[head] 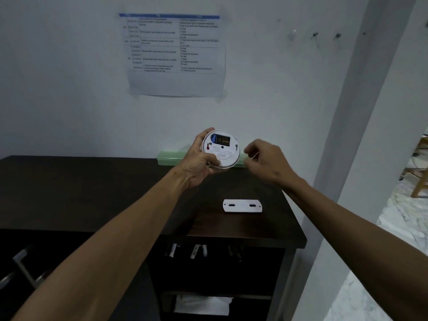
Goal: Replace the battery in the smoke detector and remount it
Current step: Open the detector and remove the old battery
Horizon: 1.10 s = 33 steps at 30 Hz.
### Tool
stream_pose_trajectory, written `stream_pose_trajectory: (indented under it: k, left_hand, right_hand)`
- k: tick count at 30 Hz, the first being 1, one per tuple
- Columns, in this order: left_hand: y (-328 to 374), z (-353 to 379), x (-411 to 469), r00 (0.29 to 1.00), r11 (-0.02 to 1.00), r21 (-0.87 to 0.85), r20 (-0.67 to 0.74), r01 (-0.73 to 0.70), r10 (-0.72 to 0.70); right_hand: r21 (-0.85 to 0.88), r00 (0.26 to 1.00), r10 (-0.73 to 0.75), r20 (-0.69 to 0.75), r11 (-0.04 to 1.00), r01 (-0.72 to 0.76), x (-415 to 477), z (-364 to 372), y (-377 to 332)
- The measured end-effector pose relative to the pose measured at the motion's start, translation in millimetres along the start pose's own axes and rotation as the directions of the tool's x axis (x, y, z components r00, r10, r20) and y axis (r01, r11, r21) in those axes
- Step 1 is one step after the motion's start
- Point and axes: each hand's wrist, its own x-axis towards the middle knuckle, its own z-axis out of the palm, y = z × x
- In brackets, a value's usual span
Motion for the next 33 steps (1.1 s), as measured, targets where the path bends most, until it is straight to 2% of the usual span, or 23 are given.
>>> stream_pose_trajectory:
  k: [2, 5, 15, 19, 22, 28, 33]
  left_hand:
    - [1.6, -0.9, -1.2, 1.000, 1.000, -0.009, 0.022, 0.002, -0.002]
    - [2.6, 2.0, -3.2, 0.999, 1.000, -0.004, 0.047, 0.003, -0.003]
    - [0.6, 4.7, -2.0, 0.998, 0.999, -0.040, 0.060, 0.017, -0.014]
    - [-1.1, 0.8, -3.0, 0.997, 0.998, -0.063, 0.076, 0.023, -0.018]
    - [-2.5, 1.1, -0.9, 0.998, 1.000, -0.029, 0.055, 0.007, -0.006]
    - [-0.5, 0.0, 4.9, 0.997, 1.000, -0.020, 0.072, 0.013, -0.011]
    - [-4.8, -0.2, 8.4, 0.998, 1.000, -0.022, 0.064, 0.000, 0.001]
  right_hand:
    - [0.131, 0.989, 0.111, -0.097, 0.987, -0.098, 6.2, 3.8, -3.9]
    - [0.224, 0.978, 0.197, -0.063, 0.958, -0.179, 13.2, 11.2, -11.1]
    - [0.346, 0.957, 0.286, -0.048, 0.903, -0.253, 19.6, 17.2, -10.9]
    - [0.474, 0.933, 0.359, 0.009, 0.820, -0.320, 21.4, 17.3, -6.1]
    - [0.465, 0.937, 0.349, -0.005, 0.830, -0.307, 20.9, 19.1, -3.8]
    - [0.355, 0.949, 0.285, -0.135, 0.908, -0.222, 20.2, 21.9, -5.5]
    - [0.354, 0.948, 0.291, -0.132, 0.907, -0.229, 22.3, 22.2, -6.9]
